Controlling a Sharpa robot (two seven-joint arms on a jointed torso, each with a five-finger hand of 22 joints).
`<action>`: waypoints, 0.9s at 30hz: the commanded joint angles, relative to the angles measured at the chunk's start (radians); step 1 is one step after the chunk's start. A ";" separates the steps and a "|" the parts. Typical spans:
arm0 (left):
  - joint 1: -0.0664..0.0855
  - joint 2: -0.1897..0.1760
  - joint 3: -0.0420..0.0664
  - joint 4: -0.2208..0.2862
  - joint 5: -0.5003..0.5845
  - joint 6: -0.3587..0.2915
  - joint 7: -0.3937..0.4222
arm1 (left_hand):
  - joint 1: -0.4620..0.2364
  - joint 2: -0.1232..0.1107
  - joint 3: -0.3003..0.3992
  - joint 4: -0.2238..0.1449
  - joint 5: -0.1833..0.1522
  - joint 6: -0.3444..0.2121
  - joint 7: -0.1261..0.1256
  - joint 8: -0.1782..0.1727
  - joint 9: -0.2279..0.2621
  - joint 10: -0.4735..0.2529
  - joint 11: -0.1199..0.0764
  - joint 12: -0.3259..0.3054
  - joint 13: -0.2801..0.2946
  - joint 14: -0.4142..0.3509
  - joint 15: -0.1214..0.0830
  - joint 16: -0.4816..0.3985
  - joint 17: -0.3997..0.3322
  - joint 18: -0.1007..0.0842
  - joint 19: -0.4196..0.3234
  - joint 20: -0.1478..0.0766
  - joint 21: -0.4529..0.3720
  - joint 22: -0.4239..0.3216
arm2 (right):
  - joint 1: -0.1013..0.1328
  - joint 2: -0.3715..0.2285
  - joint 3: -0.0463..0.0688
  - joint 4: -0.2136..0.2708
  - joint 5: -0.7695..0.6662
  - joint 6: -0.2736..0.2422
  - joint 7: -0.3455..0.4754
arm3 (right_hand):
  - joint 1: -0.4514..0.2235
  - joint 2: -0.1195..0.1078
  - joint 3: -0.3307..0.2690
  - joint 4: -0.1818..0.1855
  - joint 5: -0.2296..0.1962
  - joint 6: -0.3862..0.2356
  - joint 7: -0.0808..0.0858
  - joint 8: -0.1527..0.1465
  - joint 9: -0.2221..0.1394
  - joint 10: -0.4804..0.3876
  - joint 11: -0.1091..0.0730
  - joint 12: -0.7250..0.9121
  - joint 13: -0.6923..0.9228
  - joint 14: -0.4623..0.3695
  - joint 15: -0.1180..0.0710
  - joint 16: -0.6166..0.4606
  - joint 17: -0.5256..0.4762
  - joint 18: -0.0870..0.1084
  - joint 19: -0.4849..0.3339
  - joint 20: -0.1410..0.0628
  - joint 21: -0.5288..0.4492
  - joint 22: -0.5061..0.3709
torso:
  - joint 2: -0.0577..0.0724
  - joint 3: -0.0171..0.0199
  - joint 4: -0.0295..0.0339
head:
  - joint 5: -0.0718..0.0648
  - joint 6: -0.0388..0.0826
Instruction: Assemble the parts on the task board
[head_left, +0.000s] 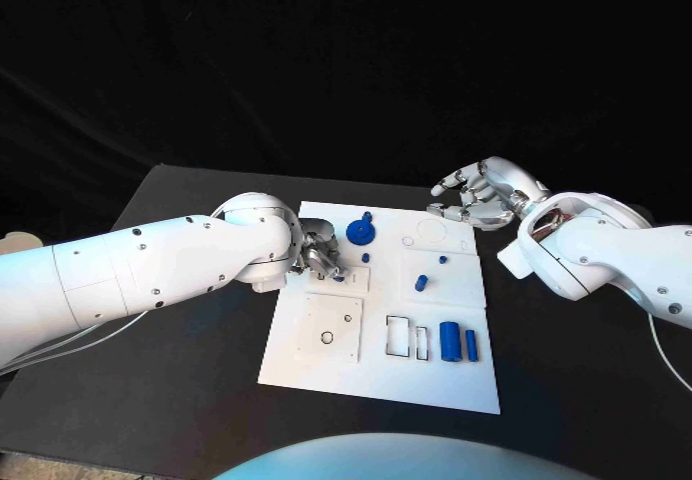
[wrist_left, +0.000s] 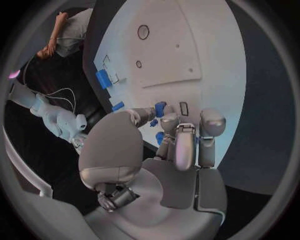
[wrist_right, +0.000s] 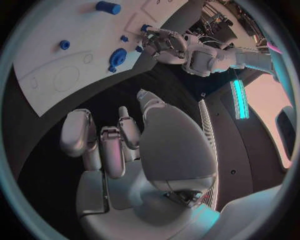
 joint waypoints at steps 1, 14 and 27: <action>-0.002 0.008 -0.001 -0.001 0.010 0.014 0.002 | -0.016 0.001 0.122 -0.117 -0.005 0.007 -0.001 -0.001 -0.002 0.007 -0.001 0.004 0.001 0.054 -0.007 0.004 0.107 -0.011 0.006 0.000 0.004 0.001 | -0.002 0.001 0.000 -0.001 -0.006 0.005 0.003 | 0.001 -0.005 0.006 0.003 0.006 0.005 -0.001 0.004 0.001 -0.007 -0.001 -0.006 -0.002 0.077 -0.002 -0.003 0.144 0.009 -0.001 -0.004 -0.003 -0.001 | 0.000 0.0002 -0.0006 | -0.001 -0.001; -0.002 0.015 -0.001 -0.006 0.014 0.024 0.002 | -0.056 0.007 0.098 -0.089 -0.007 0.018 -0.004 -0.006 -0.006 0.011 -0.004 0.008 0.006 0.057 -0.009 0.007 0.112 -0.012 0.011 -0.002 0.007 0.008 | -0.003 0.001 0.000 -0.002 -0.001 0.006 0.002 | -0.004 -0.003 0.007 0.005 0.008 0.005 -0.001 0.005 0.001 -0.008 -0.001 -0.006 -0.003 0.076 -0.002 -0.004 0.144 0.010 -0.001 -0.004 -0.004 -0.002 | -0.001 -0.0003 -0.0006 | -0.006 -0.005; -0.002 0.017 -0.001 -0.010 0.015 0.035 0.001 | -0.078 0.001 0.078 -0.077 -0.008 0.025 -0.006 -0.009 -0.009 0.014 -0.005 0.010 0.010 0.057 -0.010 0.007 0.113 -0.013 0.013 -0.003 0.008 0.011 | -0.004 0.001 0.000 -0.002 0.003 0.004 0.006 | -0.007 -0.002 0.007 0.006 0.008 0.004 -0.001 0.005 0.001 -0.006 -0.001 -0.005 -0.001 0.076 -0.002 -0.004 0.144 0.009 0.000 -0.004 -0.003 -0.001 | -0.001 -0.0008 0.0005 | -0.007 -0.009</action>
